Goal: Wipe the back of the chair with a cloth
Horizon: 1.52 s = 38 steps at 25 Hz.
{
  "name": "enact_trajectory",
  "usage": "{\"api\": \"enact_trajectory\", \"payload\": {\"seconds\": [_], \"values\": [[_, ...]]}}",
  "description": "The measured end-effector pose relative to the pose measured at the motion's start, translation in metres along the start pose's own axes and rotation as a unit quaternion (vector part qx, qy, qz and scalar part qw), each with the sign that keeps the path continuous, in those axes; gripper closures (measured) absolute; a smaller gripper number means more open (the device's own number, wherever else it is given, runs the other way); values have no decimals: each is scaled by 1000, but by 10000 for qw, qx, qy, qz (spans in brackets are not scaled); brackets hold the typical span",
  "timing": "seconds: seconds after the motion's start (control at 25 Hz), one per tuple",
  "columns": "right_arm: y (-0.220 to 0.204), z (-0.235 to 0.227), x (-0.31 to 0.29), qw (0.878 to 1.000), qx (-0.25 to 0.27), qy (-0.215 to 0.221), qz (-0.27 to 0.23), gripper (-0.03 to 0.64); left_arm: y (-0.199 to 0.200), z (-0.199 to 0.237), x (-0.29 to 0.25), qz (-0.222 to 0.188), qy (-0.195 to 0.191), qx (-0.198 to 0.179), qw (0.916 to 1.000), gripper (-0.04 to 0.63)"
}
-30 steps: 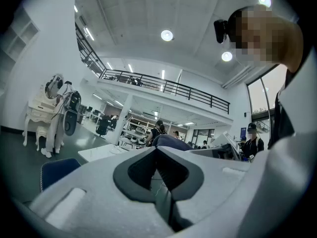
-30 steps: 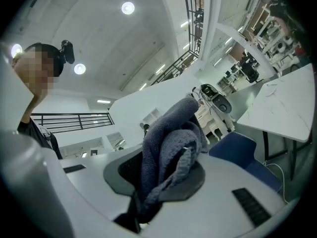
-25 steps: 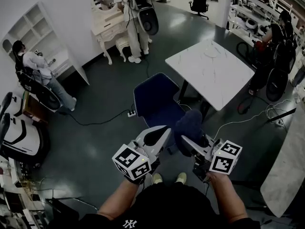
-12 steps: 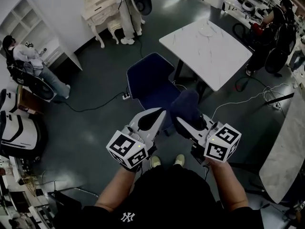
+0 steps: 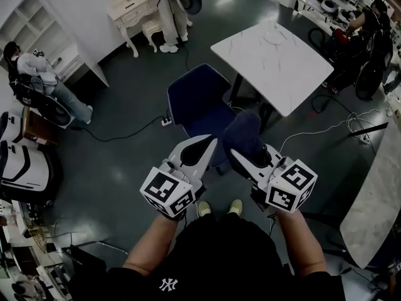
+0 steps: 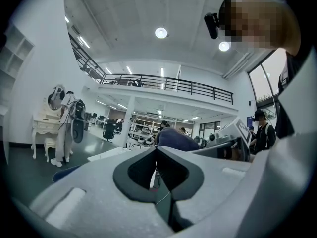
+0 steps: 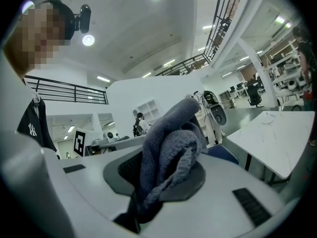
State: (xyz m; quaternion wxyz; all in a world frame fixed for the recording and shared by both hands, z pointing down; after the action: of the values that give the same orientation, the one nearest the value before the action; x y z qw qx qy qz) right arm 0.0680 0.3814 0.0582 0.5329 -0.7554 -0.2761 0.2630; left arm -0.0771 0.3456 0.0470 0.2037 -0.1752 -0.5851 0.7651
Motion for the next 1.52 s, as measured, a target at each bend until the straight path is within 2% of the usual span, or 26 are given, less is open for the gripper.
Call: {"api": "enact_trajectory", "payload": {"seconds": [0.32, 0.76, 0.92, 1.24, 1.52], "values": [[-11, -15, 8, 9997, -72, -235, 70, 534, -13, -5, -8, -16, 192, -214, 9996, 588], [-31, -58, 22, 9990, -385, -224, 106, 534, -34, -11, -39, 0, 578, -482, 9972, 588], [-36, -63, 13, 9985, -450, -258, 164, 534, -36, 0, -39, 46, 668, -455, 9967, 588], [-41, -95, -32, 9966, -635, -445, 291, 534, -40, 55, -57, 29, 626, -394, 9973, 588], [-51, -144, -104, 9931, -837, -698, 438, 534, -48, 144, -92, 52, 417, -402, 9983, 588]]}}
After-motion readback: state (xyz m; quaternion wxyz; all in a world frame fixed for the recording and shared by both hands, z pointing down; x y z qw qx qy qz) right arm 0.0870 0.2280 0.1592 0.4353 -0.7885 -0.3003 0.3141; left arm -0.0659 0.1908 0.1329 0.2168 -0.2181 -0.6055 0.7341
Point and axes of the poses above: the fingertips, and each gripper's own axes: x backward along the fingers, z to its left, y out of its top, the point moved 7 cm from there along x, backward along the fingers, and after that the axes turned 5 degrees about x, right-handed, at the moved point
